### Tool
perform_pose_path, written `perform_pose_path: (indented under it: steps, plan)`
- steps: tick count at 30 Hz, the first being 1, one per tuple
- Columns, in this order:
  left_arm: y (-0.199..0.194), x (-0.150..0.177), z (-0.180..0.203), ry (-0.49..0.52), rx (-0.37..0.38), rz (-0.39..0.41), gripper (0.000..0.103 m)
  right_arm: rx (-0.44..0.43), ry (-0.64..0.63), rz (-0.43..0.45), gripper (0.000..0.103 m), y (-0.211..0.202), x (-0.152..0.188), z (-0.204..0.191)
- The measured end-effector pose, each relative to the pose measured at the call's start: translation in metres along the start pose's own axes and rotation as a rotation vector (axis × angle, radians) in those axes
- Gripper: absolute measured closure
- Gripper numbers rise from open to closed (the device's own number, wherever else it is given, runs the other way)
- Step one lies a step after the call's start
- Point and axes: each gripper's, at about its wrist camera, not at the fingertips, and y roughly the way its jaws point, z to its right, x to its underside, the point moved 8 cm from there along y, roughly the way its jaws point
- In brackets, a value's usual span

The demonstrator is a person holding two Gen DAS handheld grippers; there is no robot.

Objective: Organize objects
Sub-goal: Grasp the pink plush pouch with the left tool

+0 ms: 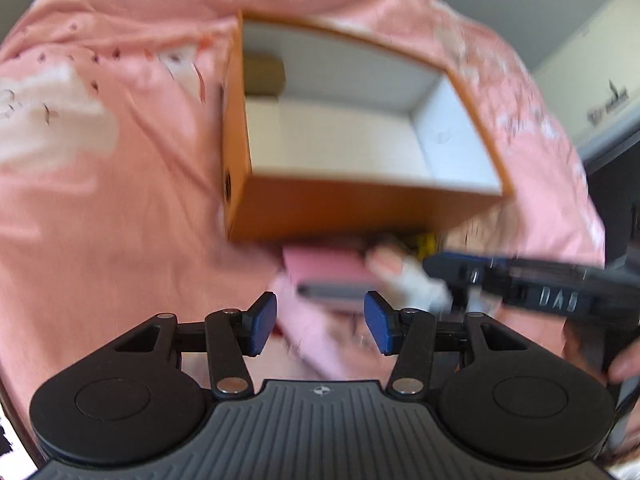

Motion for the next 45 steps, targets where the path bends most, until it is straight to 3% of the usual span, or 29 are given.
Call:
perform_pose_path:
  steps: [12, 19, 24, 27, 31, 35, 38, 45]
  plan:
    - [0.020, 0.053, 0.022, 0.383, -0.127, -0.064, 0.043, 0.072, -0.029, -0.093, 0.072, 0.003, 0.033, 0.012]
    - [0.040, 0.064, 0.044, 0.662, -0.232, 0.012, 0.043, 0.062, -0.029, -0.120, 0.071, -0.001, 0.037, 0.014]
    - [0.046, 0.062, 0.058, 0.768, -0.231, 0.101, 0.047, 0.066, -0.073, -0.125, 0.071, 0.001, 0.034, 0.010]
    - [0.043, 0.050, 0.057, 0.733, -0.217, 0.154, 0.053, 0.074, -0.105, -0.119, 0.071, 0.001, 0.030, 0.012]
    - [0.043, 0.035, 0.048, 0.622, -0.170, 0.183, 0.057, 0.086, -0.145, -0.097, 0.071, -0.001, 0.022, 0.012]
    - [0.041, 0.023, 0.042, 0.521, -0.127, 0.219, 0.067, 0.084, -0.165, -0.086, 0.071, 0.001, 0.018, 0.013]
    - [0.032, 0.016, 0.038, 0.466, -0.106, 0.209, 0.075, 0.085, -0.179, -0.075, 0.071, 0.006, 0.014, 0.015]
    - [0.003, 0.000, 0.006, 0.253, -0.127, 0.130, 0.079, 0.075, -0.324, -0.065, 0.071, 0.023, 0.008, 0.003]
